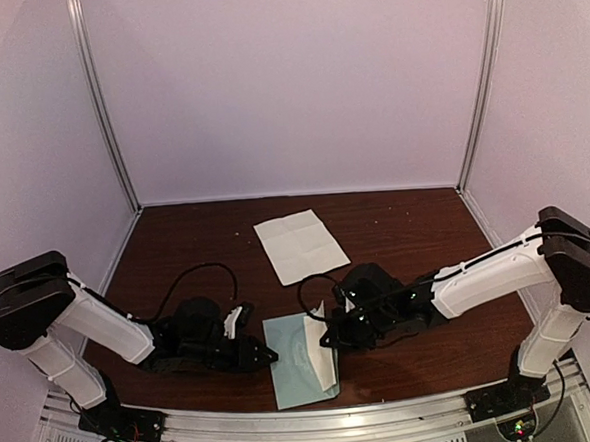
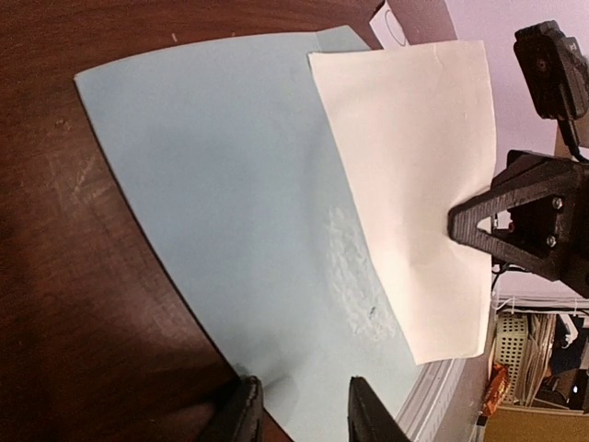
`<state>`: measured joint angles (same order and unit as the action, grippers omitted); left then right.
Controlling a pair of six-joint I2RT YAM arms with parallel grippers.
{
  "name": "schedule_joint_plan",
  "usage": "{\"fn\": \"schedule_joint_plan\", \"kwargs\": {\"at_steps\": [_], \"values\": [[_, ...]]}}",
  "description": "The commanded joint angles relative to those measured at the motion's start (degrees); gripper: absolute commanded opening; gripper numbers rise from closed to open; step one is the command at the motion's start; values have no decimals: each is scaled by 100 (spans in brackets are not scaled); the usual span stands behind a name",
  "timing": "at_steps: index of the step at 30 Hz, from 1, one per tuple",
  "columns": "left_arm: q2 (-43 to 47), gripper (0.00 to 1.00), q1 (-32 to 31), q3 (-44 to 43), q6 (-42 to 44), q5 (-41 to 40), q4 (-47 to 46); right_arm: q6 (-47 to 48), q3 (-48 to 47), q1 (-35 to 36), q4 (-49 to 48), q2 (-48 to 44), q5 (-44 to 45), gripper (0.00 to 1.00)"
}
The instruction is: Place the letter into the envelope and seal it
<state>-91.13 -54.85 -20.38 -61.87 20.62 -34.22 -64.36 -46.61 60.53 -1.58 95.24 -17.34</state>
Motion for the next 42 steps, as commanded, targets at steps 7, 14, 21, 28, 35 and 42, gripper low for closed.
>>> {"fn": "schedule_joint_plan", "kwargs": {"at_steps": [7, 14, 21, 28, 35, 42], "values": [[178, 33, 11, 46, -71, -186, -210, -393, 339, 55, 336, -632, 854, 0], [160, 33, 14, 23, -60, -210, -185, -411, 362, 55, 528, -741, 1027, 0], [374, 33, 13, -358, 405, -404, 475, -420, 363, 55, 725, -697, 995, 0], [97, 34, 12, -551, 529, -391, 654, -326, 258, 55, 693, -472, 756, 0], [-57, 34, 10, -614, 527, -399, 717, -273, 162, 53, 625, -259, 523, 0], [-201, 34, 10, -586, 483, -283, 581, -267, 117, 53, 374, -93, 283, 0]]}}
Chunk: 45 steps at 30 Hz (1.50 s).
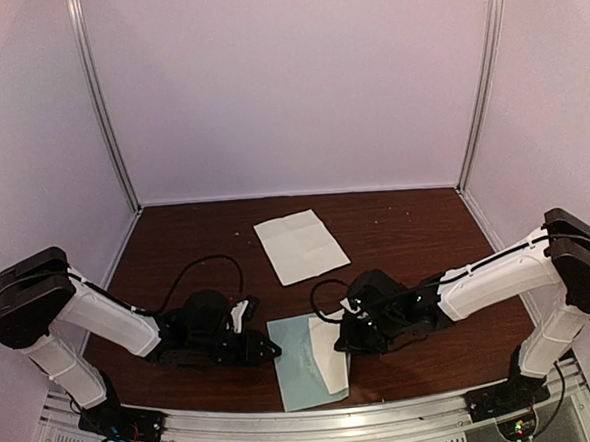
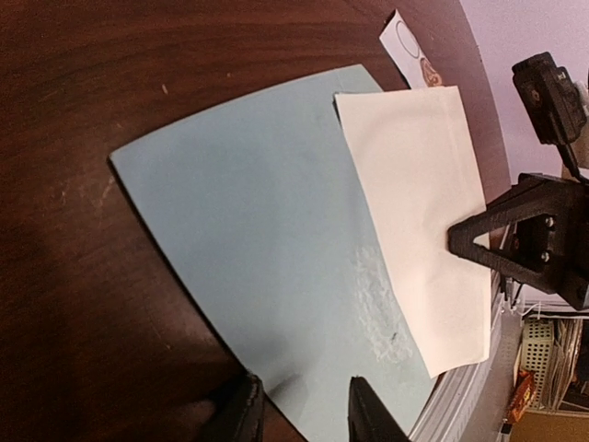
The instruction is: Place the letter into the envelope and seal it
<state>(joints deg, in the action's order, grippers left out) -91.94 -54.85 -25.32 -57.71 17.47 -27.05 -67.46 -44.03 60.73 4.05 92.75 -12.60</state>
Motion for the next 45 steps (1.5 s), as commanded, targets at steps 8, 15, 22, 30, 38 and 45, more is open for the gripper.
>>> {"fn": "schedule_joint_plan", "kwargs": {"at_steps": [8, 15, 22, 30, 38, 45], "values": [[-150, 34, 9, -53, 29, 69, -258, 77, -211, 33, -390, 370, -407, 0], [-202, 33, 10, -26, -22, 133, -402, 75, -220, 35, -826, 463, -575, 0], [-274, 33, 14, -57, -48, 218, -541, 152, -318, 35, -1012, 669, -764, 0], [-302, 34, 10, -95, -47, 256, -616, 296, -506, 35, -1046, 863, -895, 0], [-306, 34, 13, -109, -22, 288, -695, 437, -549, 43, -1229, 938, -934, 0], [-374, 34, 10, -223, 14, 316, -781, 734, -773, 79, -1186, 1037, -1068, 0]]}}
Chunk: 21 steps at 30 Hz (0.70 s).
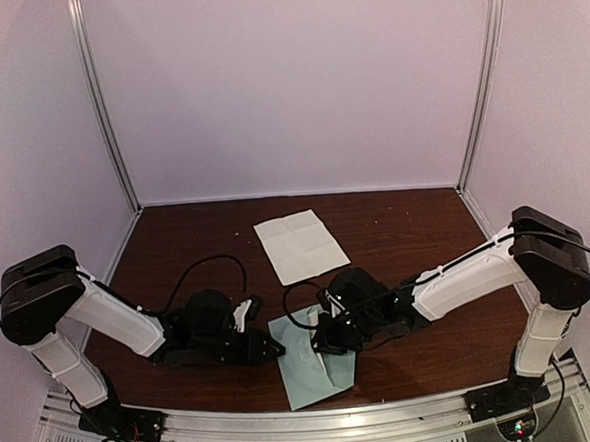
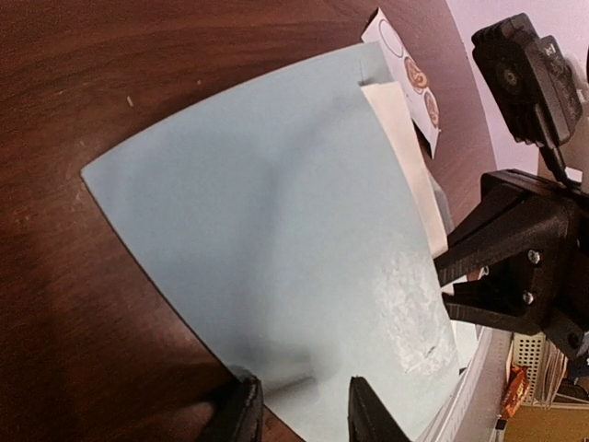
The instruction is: Place the letter into the envelope and seal it
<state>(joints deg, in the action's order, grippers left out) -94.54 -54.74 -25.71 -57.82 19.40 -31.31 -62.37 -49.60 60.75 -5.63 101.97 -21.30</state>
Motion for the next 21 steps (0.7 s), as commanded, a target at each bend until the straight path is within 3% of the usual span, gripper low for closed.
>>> {"fn": "schedule_joint_plan", "kwargs": {"at_steps": [1, 6, 13, 21], "values": [[-123, 34, 4, -203, 29, 139, -370, 225, -223, 77, -246, 134, -232, 0], [-100, 33, 0, -203, 42, 120, -364, 221, -223, 86, -147, 127, -172, 0], [565, 34, 26, 66, 46, -420, -2, 102, 155, 35, 275, -771, 913, 0], [1135, 53, 339, 190, -16, -258, -10, 165, 818, -26, -710, -1312, 726, 0]]}}
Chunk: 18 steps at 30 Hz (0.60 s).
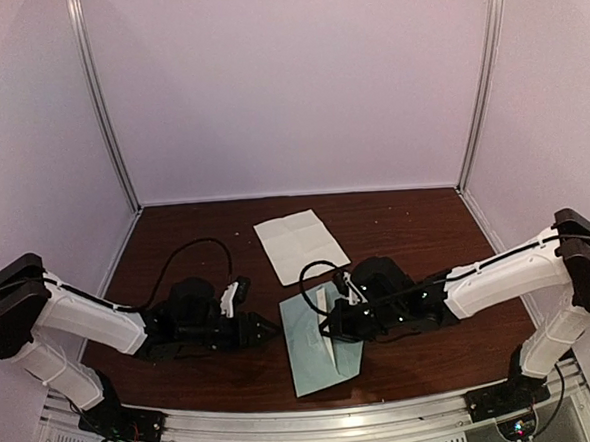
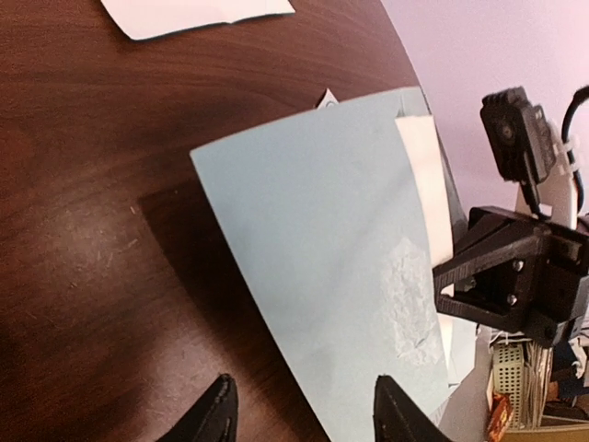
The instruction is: Place the letter into the envelope and seal it
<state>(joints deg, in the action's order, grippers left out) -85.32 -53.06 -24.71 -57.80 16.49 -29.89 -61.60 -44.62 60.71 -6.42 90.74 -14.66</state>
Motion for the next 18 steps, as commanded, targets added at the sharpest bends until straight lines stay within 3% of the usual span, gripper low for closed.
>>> {"fn": "schedule_joint_plan", "kwargs": {"at_steps": [1, 5, 8, 13, 18], "values": [[287, 56, 211, 112, -62, 96, -235, 118, 421, -24, -876, -273, -30, 0], [687, 70, 329, 165, -140, 154, -385, 290, 701, -22, -1441, -609, -150, 0], [903, 72, 464, 163, -159, 209, -272, 453, 811, -21, -1665, -835, -244, 0], [1113, 70, 562, 84, -195, 435, -350, 603, 952, -24, -2016, -1039, -533, 0], [1359, 59, 568, -51, -123, 549, -499, 688, 979, -24, -2226, -1125, -744, 0]]}}
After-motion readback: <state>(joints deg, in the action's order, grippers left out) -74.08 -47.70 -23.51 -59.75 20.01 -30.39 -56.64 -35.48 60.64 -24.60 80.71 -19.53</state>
